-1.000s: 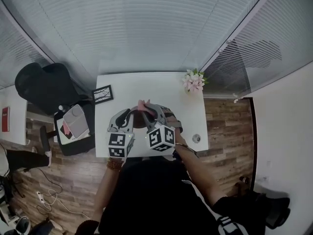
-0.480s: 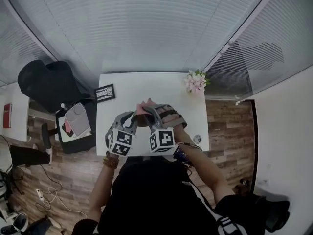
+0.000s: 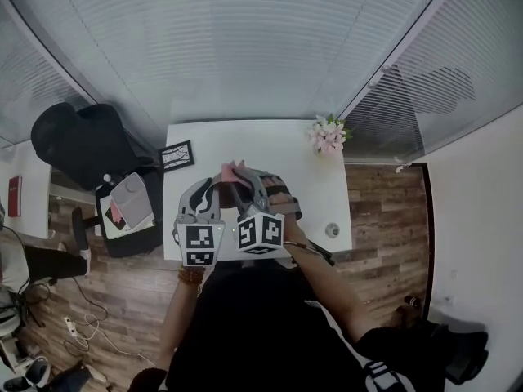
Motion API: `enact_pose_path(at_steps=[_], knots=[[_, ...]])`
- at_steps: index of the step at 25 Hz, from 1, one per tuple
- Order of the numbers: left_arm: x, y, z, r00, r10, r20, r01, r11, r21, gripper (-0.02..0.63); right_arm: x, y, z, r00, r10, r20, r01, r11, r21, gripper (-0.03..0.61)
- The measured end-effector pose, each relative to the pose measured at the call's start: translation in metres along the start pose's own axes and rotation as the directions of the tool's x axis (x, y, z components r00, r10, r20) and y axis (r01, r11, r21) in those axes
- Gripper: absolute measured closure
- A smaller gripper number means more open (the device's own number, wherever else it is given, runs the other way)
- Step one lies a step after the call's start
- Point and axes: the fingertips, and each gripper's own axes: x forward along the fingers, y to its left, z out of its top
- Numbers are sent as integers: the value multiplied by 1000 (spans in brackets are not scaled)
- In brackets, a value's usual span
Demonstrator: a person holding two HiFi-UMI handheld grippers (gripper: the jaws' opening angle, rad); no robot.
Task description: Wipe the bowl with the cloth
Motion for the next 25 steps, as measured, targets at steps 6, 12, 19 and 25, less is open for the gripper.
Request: enact_pose_path(at_steps=[6,12,19,25], knots=[[-11,18,3,989,43,140,9,935,-353,581,-9,-14,-4,1000,-1,22,-7,947,320,546],[8,-7,-34,990,-141,-15,134,962,-238,574,-3,-2,-18,999,13,-43,-13,1000,13,551],[15,-13,-20,986,-93,-141,115,981,156,597,3,10,-4,997,82,-12,-81,934,-347,546],[8,4,4,999,-37,26,41,986,-163,589,2,-12,-7,1000,9,-16,-9,999,37,548]])
